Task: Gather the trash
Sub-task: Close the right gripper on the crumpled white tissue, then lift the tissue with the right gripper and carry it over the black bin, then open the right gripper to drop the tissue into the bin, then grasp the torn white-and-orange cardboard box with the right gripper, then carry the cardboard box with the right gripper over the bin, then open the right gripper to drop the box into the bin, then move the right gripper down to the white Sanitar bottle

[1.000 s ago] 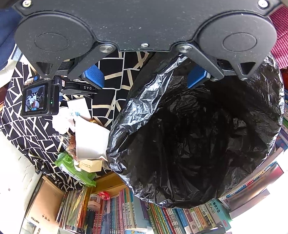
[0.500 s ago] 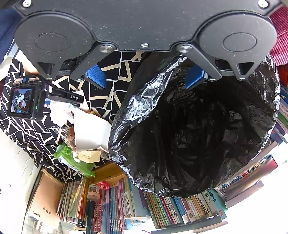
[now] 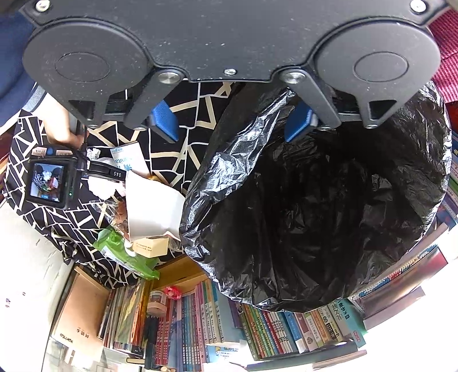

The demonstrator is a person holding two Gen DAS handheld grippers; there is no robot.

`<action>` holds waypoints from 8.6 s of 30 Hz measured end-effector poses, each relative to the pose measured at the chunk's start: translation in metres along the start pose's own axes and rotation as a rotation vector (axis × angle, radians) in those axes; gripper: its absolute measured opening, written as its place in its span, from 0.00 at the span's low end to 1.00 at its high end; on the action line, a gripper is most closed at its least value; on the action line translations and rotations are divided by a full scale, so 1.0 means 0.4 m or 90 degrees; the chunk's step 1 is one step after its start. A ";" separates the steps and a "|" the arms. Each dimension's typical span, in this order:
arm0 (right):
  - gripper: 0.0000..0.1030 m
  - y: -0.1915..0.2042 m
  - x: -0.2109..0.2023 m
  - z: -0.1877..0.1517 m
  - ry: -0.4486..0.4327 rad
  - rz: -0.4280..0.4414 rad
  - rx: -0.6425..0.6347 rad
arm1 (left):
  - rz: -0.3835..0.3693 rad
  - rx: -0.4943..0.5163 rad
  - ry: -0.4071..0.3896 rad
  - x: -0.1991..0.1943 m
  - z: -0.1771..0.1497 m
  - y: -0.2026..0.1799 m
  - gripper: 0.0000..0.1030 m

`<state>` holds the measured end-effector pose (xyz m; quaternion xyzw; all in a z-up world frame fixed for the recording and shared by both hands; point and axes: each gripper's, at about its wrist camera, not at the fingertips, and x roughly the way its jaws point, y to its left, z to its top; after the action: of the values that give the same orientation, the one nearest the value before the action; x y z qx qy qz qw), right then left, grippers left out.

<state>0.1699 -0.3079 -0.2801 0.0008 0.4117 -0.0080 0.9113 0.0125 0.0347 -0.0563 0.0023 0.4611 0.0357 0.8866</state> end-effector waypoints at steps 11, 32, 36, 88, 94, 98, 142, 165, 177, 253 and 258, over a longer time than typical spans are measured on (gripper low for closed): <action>0.26 0.024 -0.064 0.036 -0.022 0.040 0.021 | 0.011 0.012 -0.006 0.006 -0.002 -0.006 0.61; 0.23 0.026 -0.335 0.181 -0.182 0.345 0.099 | 0.021 0.008 0.003 0.020 -0.001 0.005 0.61; 0.23 0.040 -0.420 0.217 -0.225 0.440 0.066 | 0.023 0.006 0.005 0.025 -0.001 0.009 0.61; 0.78 0.186 -0.460 0.199 -0.147 0.737 -0.075 | 0.032 0.016 -0.005 0.017 -0.008 0.002 0.70; 0.83 0.130 -0.442 0.218 -0.179 0.657 -0.038 | 0.030 0.017 -0.010 0.013 -0.010 -0.001 0.72; 0.85 0.100 -0.410 0.232 -0.188 0.524 -0.021 | 0.030 0.017 -0.009 0.013 -0.009 -0.002 0.74; 0.03 0.067 -0.162 0.184 -0.089 0.262 0.119 | 0.025 0.016 -0.008 0.016 -0.010 0.000 0.79; 0.03 0.143 -0.515 0.278 -0.216 0.592 0.031 | 0.031 0.020 -0.010 0.017 -0.014 0.000 0.79; 0.05 0.239 -0.526 0.213 -0.160 0.691 -0.091 | 0.032 0.021 -0.010 0.016 -0.014 0.001 0.79; 0.69 0.075 -0.211 0.211 -0.032 0.275 0.073 | 0.032 -0.004 -0.028 -0.005 -0.014 0.012 0.49; 0.69 0.070 -0.173 0.197 -0.008 0.240 0.075 | 0.027 -0.004 -0.036 -0.010 -0.016 0.013 0.44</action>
<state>0.1839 -0.2796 -0.1761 0.1309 0.3977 0.1385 0.8975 0.0048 0.0394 -0.0565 0.0105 0.4355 0.0561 0.8984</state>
